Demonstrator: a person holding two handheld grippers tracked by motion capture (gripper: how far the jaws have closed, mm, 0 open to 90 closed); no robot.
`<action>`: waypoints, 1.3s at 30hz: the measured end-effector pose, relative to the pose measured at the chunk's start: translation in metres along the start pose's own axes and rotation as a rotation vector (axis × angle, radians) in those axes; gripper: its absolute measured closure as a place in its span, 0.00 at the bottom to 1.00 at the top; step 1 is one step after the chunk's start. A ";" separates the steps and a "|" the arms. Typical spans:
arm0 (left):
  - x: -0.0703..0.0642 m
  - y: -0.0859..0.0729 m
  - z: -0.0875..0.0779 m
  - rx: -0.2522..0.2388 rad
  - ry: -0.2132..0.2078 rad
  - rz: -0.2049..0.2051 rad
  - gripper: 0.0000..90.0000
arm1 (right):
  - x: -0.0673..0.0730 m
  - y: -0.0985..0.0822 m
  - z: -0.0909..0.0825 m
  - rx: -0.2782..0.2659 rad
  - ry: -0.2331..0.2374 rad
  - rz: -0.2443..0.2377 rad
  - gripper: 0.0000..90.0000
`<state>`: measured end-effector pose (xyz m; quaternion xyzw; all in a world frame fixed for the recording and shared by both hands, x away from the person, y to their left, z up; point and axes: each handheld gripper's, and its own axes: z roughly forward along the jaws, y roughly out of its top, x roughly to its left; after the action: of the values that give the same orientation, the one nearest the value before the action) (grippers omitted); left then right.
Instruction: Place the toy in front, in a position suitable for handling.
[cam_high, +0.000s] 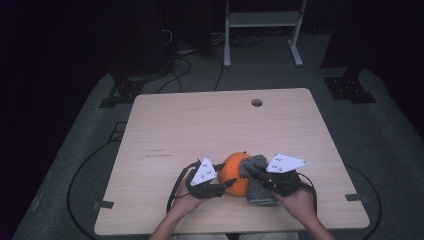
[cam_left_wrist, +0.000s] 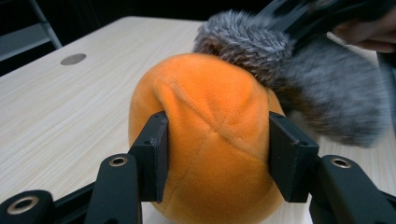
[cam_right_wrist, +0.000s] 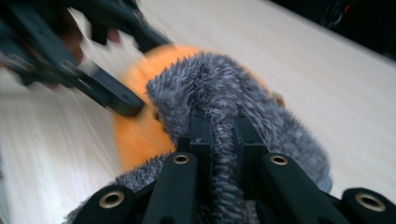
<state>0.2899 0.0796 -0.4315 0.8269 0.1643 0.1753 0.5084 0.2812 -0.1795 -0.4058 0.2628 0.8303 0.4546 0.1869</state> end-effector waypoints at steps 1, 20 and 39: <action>0.000 -0.001 0.000 -0.010 -0.003 0.004 0.51 | -0.005 -0.005 0.002 -0.008 0.034 0.049 0.89; -0.008 0.004 0.002 -0.025 -0.018 0.042 0.52 | -0.002 0.008 -0.014 -0.022 -0.004 0.017 0.90; -0.004 0.004 0.009 -0.008 -0.024 -0.121 0.33 | 0.012 0.007 -0.002 0.005 0.077 -0.023 0.90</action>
<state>0.2904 0.0688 -0.4321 0.8155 0.2073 0.1349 0.5232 0.2723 -0.1708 -0.3995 0.2359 0.8411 0.4599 0.1595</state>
